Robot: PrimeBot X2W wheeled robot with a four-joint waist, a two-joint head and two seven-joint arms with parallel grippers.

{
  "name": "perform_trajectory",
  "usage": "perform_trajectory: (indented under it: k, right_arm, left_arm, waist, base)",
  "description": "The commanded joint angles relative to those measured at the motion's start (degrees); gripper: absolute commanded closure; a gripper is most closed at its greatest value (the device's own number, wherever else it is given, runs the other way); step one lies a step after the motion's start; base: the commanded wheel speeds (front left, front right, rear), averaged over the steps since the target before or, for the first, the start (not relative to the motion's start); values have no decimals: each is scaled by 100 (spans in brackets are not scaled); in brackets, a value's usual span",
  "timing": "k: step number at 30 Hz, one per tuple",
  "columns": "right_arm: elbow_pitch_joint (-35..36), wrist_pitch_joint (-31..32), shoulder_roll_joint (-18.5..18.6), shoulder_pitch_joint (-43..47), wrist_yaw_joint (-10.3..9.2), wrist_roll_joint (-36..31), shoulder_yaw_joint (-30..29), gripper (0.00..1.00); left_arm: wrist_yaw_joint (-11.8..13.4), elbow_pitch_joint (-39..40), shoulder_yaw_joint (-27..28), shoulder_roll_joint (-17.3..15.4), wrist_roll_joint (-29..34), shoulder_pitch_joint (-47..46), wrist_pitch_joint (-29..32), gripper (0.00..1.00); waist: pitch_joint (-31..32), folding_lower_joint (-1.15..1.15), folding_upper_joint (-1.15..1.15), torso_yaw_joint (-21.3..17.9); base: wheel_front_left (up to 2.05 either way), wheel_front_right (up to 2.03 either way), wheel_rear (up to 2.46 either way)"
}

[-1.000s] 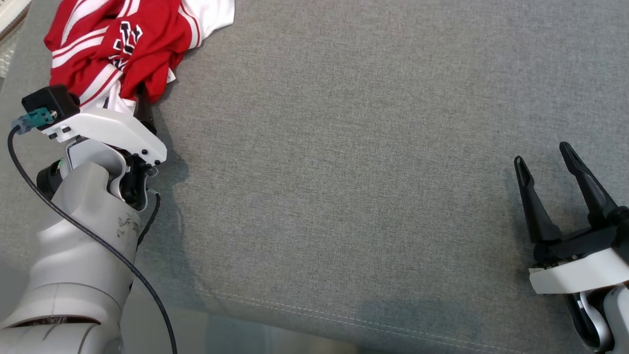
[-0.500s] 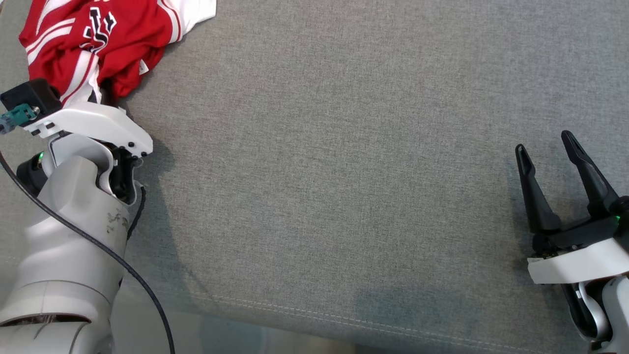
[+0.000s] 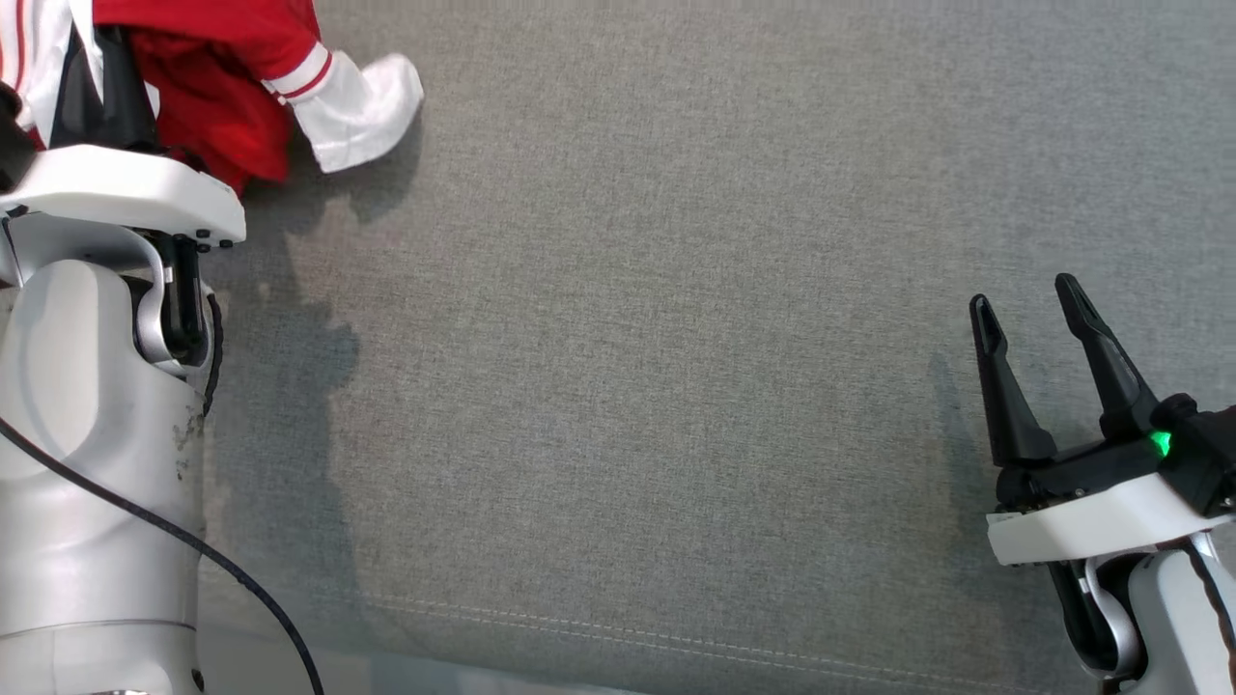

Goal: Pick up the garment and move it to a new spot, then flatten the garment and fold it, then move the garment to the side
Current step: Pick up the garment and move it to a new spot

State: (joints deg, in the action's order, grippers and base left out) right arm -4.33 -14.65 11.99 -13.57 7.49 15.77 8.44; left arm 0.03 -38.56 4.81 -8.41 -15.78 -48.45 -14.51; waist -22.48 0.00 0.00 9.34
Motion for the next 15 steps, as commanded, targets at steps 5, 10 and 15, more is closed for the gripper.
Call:
perform_trajectory:
  k: [5,10,15]
  right_arm:
    - [60,-35,-223,19,0,85,102,0]
    - [8,-35,-467,159,0,116,95,0]
    - [-8,-35,-627,266,0,150,53,0]
  left_arm:
    - [-127,898,144,-178,375,174,-48,100]
    - [-247,1278,-1,-36,613,341,-48,100]
    - [-307,1454,-165,122,688,418,-49,100]
  waist:
    - [432,0,0,-290]
    - [817,0,0,-597]
    - [1082,0,0,-947]
  base:
    - [0,0,0]
    - [0,0,0]
    - [0,0,0]
